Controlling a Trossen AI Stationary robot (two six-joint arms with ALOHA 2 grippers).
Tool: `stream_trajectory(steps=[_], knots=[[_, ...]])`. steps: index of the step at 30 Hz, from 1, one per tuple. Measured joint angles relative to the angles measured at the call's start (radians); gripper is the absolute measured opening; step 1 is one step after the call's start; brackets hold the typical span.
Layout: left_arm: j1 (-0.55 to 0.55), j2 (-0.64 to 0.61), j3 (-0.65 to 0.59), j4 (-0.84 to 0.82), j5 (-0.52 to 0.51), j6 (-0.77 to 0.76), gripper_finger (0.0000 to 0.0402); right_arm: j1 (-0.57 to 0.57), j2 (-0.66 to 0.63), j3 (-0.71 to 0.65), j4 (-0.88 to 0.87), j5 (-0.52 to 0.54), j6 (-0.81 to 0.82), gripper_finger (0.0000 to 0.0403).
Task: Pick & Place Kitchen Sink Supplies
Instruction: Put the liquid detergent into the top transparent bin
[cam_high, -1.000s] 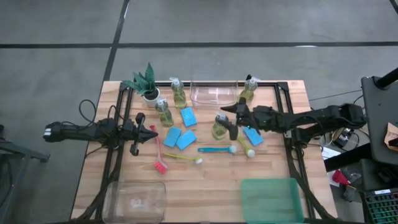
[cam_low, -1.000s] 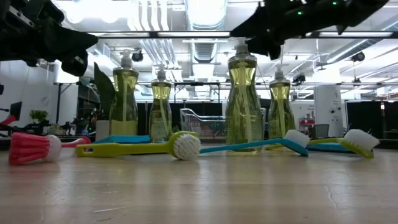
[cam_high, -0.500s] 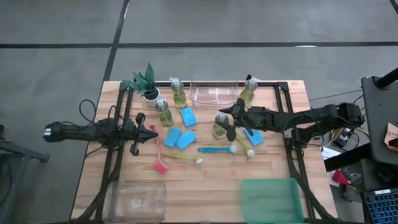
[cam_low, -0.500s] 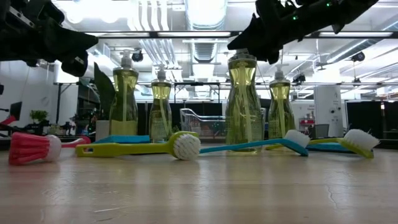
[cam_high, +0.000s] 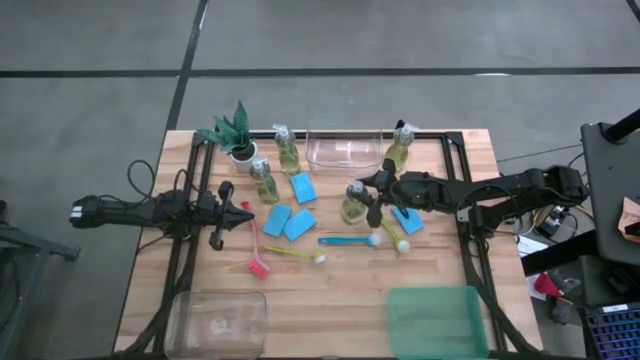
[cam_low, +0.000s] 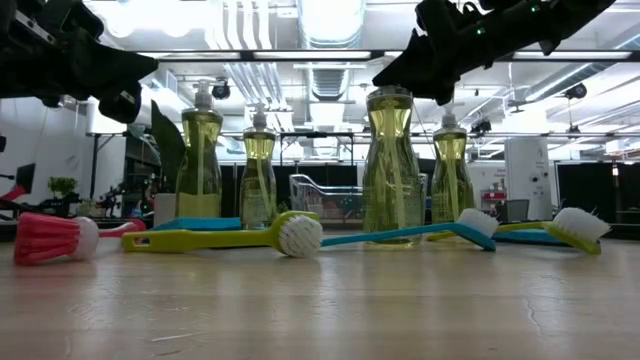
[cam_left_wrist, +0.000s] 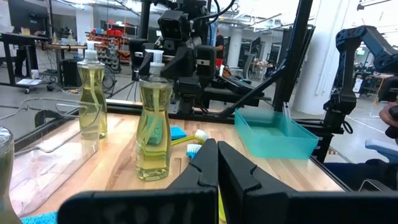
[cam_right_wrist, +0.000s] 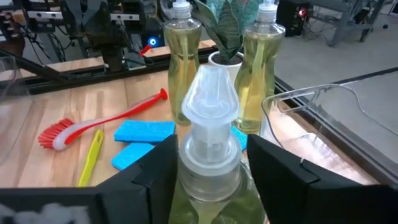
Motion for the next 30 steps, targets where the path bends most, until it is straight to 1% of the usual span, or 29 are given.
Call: stream_trajectory(steps=[7, 19, 25, 30], knots=[[0.000, 0.000, 0.000, 0.000, 0.000, 0.000, 0.0000, 0.000, -0.002, 0.000, 0.001, -0.003, -0.011, 0.0110], [0.000, 0.000, 0.000, 0.000, 0.000, 0.000, 0.0000, -0.001, -0.021, 0.017, -0.027, -0.001, -0.041, 0.0108], [0.000, 0.000, 0.000, 0.000, 0.000, 0.000, 0.0000, -0.008, -0.046, 0.083, -0.072, 0.000, -0.056, 0.0108], [0.000, 0.000, 0.000, 0.000, 0.000, 0.000, 0.0000, -0.023, -0.052, 0.141, -0.109, 0.000, -0.100, 0.0108]])
